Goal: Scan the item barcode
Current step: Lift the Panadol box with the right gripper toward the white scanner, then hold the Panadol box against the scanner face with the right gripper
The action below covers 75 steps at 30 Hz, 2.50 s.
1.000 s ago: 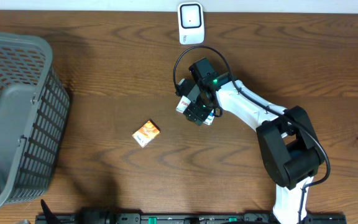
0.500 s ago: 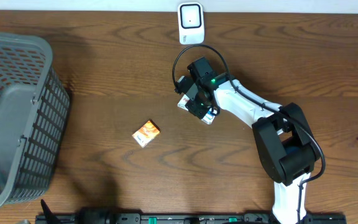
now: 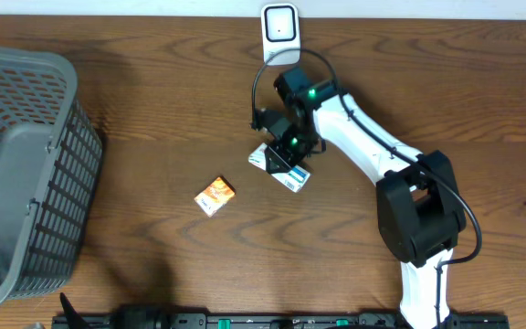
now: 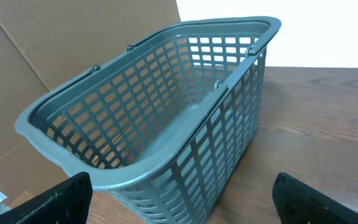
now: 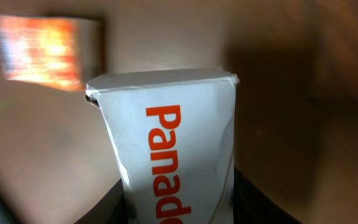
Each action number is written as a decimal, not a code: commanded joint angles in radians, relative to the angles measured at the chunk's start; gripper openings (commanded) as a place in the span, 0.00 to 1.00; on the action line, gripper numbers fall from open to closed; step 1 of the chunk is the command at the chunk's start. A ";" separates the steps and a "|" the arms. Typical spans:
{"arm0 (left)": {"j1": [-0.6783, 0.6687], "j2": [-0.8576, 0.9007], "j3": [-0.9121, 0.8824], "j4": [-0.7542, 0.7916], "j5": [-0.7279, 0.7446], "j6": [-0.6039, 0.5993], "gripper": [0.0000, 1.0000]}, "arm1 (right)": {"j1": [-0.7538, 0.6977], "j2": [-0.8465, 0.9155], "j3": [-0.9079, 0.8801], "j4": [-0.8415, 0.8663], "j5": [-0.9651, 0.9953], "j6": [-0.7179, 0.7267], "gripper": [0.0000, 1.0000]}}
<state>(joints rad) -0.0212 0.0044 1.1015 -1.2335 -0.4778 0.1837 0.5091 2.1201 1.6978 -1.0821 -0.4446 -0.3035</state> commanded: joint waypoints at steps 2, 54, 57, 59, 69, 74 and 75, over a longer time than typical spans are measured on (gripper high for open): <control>0.005 -0.001 0.002 -0.001 -0.005 -0.002 0.93 | -0.036 -0.002 0.081 -0.106 -0.238 -0.021 0.33; 0.005 -0.001 0.002 -0.001 -0.005 -0.002 0.93 | -0.051 0.018 0.447 0.309 0.605 -0.323 0.38; 0.005 -0.001 0.002 -0.001 -0.005 -0.002 0.93 | -0.051 0.053 0.447 0.437 0.681 -0.382 0.44; 0.005 -0.001 0.002 -0.001 -0.005 -0.002 0.93 | -0.050 0.087 0.447 0.523 0.734 -0.414 0.44; 0.005 -0.001 0.002 -0.001 -0.005 -0.002 0.93 | -0.029 0.324 0.447 1.001 0.945 -0.557 0.53; 0.005 -0.001 0.002 -0.001 -0.005 -0.002 0.93 | -0.005 0.327 0.448 0.880 0.941 -0.406 0.78; 0.005 -0.001 0.002 -0.001 -0.005 -0.002 0.93 | 0.004 0.315 0.448 0.841 0.942 -0.378 0.81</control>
<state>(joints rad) -0.0212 0.0044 1.1015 -1.2339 -0.4778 0.1837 0.4839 2.4641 2.1326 -0.2035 0.4683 -0.7822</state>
